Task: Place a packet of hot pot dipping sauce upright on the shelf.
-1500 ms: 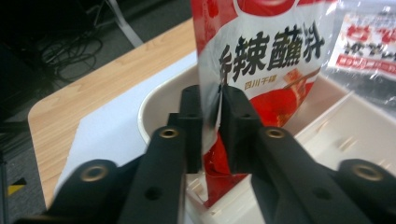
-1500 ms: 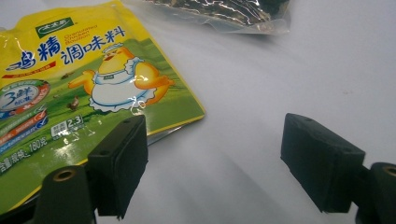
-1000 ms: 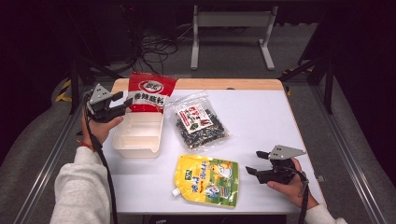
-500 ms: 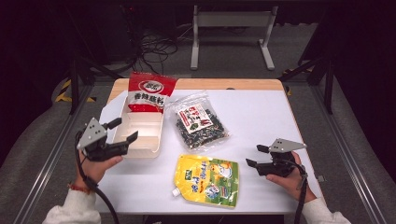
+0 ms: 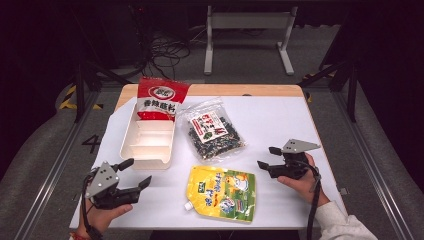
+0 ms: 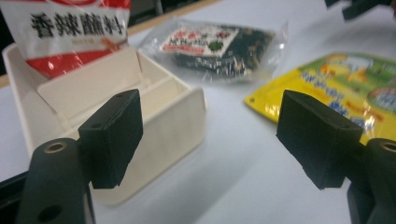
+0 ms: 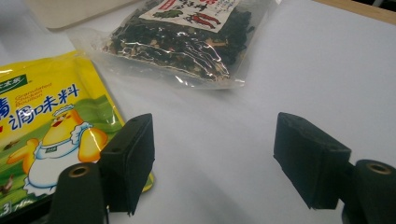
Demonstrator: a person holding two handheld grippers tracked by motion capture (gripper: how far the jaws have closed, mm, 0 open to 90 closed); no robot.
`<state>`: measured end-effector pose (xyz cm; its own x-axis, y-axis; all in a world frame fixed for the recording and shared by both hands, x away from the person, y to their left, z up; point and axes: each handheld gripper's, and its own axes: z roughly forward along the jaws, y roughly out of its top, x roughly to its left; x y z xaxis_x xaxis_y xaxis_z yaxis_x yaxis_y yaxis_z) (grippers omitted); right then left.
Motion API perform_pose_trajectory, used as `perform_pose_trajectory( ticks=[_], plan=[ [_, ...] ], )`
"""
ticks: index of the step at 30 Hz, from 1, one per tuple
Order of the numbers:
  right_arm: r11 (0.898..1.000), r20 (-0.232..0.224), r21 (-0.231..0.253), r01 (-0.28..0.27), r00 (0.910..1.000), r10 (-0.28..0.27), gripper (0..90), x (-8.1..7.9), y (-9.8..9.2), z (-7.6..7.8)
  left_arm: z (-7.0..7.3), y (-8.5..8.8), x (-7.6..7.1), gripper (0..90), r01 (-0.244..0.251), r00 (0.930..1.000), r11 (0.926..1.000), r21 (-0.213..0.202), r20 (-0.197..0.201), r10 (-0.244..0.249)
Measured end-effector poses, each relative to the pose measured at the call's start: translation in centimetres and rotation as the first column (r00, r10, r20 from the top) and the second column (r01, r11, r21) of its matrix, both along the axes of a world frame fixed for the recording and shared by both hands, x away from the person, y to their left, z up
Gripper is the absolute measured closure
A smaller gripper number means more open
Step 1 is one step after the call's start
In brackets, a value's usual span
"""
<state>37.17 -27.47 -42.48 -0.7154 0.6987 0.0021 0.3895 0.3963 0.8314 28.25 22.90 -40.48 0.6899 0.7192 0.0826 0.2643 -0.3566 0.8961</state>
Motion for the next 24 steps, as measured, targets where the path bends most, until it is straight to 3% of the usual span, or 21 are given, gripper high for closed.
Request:
perform_pose_trajectory(
  ticks=[2,7,9,12,18,24],
  plan=[
    [1.0,-0.002,0.005,0.002,1.0,-0.002,29.7,0.8,0.4,0.1,-1.3,-0.7,-0.1,23.5,0.022,0.9989,0.9997,0.014,-0.042,-0.021],
    [1.0,-0.013,0.008,-0.001,0.9999,0.001,34.8,2.0,1.2,0.1,-2.6,-1.6,0.1,25.3,0.064,0.9945,0.9968,0.048,-0.086,-0.06],
    [1.0,-0.015,-0.006,-0.022,0.9996,0.022,38.8,3.0,2.1,0.0,-3.0,-2.2,0.1,25.9,0.08,0.993,0.9944,0.069,-0.093,-0.074],
    [0.999,-0.021,-0.015,-0.03,0.9993,0.03,40.1,4.0,3.2,-0.1,-3.2,-2.4,0.3,24.8,0.092,0.9913,0.9936,0.066,-0.101,-0.085],
    [0.999,-0.037,-0.029,-0.026,0.999,0.025,37.3,5.7,4.9,-0.7,-3.8,-2.7,0.3,24.3,0.102,0.9885,0.9914,0.082,-0.12,-0.092],
    [1.0,-0.083,0.012,0.027,0.9962,-0.026,33.8,7.6,5.4,-1.4,-4.0,-3.0,0.3,24.0,0.117,0.9858,0.9892,0.088,-0.131,-0.105]
  ],
)
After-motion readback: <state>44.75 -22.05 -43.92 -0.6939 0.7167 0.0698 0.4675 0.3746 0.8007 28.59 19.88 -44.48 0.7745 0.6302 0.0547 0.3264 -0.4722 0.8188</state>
